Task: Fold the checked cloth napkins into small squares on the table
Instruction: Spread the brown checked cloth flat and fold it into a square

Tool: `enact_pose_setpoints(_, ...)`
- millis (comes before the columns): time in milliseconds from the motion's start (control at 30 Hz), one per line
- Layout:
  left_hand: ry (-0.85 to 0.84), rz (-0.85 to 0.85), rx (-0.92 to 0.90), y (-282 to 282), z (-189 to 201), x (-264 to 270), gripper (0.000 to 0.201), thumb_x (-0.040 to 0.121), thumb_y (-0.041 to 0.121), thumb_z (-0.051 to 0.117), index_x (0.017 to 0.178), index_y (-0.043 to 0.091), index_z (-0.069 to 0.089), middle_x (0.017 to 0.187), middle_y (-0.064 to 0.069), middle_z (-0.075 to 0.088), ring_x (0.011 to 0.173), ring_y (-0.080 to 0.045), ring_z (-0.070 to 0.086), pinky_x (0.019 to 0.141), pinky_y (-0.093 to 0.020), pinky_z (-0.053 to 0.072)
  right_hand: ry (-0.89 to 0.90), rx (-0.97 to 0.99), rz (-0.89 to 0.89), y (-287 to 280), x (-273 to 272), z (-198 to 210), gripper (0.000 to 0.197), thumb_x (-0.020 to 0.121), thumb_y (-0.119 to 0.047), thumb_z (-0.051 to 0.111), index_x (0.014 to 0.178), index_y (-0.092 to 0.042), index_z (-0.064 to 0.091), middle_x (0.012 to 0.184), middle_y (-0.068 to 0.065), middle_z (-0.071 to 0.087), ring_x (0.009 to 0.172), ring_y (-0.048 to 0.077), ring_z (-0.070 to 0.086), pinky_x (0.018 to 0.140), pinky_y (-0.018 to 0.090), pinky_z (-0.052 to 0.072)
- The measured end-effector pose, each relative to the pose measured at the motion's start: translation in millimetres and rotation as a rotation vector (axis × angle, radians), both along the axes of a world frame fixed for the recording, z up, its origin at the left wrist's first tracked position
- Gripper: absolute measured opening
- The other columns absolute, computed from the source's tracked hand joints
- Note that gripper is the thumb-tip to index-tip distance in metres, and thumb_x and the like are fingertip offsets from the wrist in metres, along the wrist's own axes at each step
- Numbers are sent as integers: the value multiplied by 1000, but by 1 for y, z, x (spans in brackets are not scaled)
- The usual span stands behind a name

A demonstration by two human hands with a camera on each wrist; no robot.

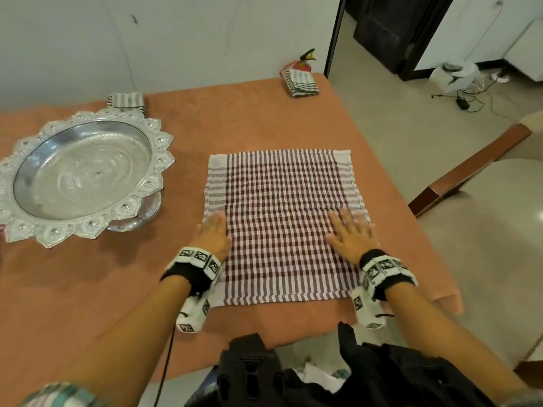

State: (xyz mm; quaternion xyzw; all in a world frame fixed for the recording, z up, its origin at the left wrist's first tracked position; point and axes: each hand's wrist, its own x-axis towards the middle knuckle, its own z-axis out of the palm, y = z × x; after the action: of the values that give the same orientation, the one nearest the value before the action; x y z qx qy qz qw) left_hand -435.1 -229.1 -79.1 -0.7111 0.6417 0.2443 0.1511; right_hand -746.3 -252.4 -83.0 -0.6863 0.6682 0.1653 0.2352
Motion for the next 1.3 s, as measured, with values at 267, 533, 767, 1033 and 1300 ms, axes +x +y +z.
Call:
enact_pose_setpoints(267, 91, -298, -7, -38, -3, -65, 62, 100, 30, 28, 149, 14, -7, 157, -3, -16, 146, -19, -11, 120, -39, 0, -47, 19, 259, -31, 100, 5, 58, 99, -36, 29, 148, -38, -4, 158, -3, -15, 145, 28, -14, 114, 55, -2)
enact_pose_setpoints(533, 11, -5, -151, -87, 0, -24, 62, 99, 24, 25, 149, 9, -9, 157, -10, -15, 146, -25, -9, 120, -42, 2, 69, 1, -147, -80, 46, 15, 57, 99, -40, 26, 149, -33, -2, 159, -1, -13, 145, 33, -10, 116, 56, 5)
enact_pose_setpoints(767, 119, -158, -49, -118, -8, -39, 58, 101, 27, 20, 148, 19, -11, 157, 1, -19, 145, -19, -15, 118, -43, -3, -39, 67, 145, -114, 93, -2, 52, 99, -47, 17, 143, -47, -11, 155, -10, -24, 143, 23, -23, 112, 57, -9)
enact_pose_setpoints(1033, 122, -31, -128, -166, -2, -42, 59, 101, 23, 23, 149, 10, -9, 157, -6, -15, 146, -21, -11, 119, -40, 0, 12, -88, 28, -167, 89, 5, 56, 100, -32, 26, 149, -31, -1, 159, 0, -12, 145, 33, -11, 115, 55, 4)
enact_pose_setpoints(1300, 42, 177, -109, -191, -10, -3, 58, 100, 31, 20, 149, 16, -9, 157, 0, -17, 146, -16, -12, 118, -46, -1, -4, -4, -139, -193, 47, -1, 57, 96, -56, 15, 146, -43, -9, 155, -10, -21, 145, 22, -17, 116, 53, -5)
